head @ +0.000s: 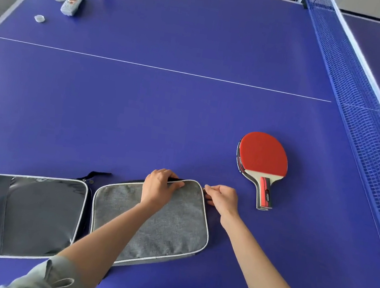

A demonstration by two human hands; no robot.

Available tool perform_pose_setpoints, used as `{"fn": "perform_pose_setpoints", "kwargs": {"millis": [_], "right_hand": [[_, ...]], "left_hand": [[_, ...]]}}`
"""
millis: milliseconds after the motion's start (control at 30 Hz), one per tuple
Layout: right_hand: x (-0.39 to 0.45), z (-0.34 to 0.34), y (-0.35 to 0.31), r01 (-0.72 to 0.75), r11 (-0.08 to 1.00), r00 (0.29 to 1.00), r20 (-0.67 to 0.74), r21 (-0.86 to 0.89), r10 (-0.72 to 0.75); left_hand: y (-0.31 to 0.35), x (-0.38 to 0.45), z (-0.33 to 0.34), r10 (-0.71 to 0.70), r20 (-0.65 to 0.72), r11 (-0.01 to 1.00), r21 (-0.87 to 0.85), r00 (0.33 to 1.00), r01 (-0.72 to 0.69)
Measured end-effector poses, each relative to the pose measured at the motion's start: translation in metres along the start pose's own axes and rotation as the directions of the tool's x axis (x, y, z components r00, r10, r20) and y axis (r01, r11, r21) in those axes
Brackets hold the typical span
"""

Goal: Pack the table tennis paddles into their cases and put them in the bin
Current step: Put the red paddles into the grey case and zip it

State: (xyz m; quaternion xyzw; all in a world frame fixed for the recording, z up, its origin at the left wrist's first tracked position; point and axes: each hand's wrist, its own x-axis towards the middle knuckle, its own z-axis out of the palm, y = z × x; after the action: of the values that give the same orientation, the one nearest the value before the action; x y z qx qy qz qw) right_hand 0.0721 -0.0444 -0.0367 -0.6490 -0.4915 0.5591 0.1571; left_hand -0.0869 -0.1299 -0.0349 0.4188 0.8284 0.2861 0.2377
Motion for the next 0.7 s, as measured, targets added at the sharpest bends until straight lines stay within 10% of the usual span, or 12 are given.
{"fn": "perform_pose_setpoints", "kwargs": {"millis": [400, 700], "right_hand": [[-0.036, -0.02, 0.027, -0.156, 0.974, 0.988, 0.001, 0.162, 0.158], [0.01, 0.036, -0.05, 0.109, 0.976, 0.994, 0.032, -0.188, -0.104]], "left_hand": [[0.008, -0.001, 0.005, 0.052, 0.028, 0.996, 0.078, 0.998, -0.054], [-0.004, 0.007, -0.039, -0.32, -0.025, 0.947, -0.012, 0.947, 0.32]]}}
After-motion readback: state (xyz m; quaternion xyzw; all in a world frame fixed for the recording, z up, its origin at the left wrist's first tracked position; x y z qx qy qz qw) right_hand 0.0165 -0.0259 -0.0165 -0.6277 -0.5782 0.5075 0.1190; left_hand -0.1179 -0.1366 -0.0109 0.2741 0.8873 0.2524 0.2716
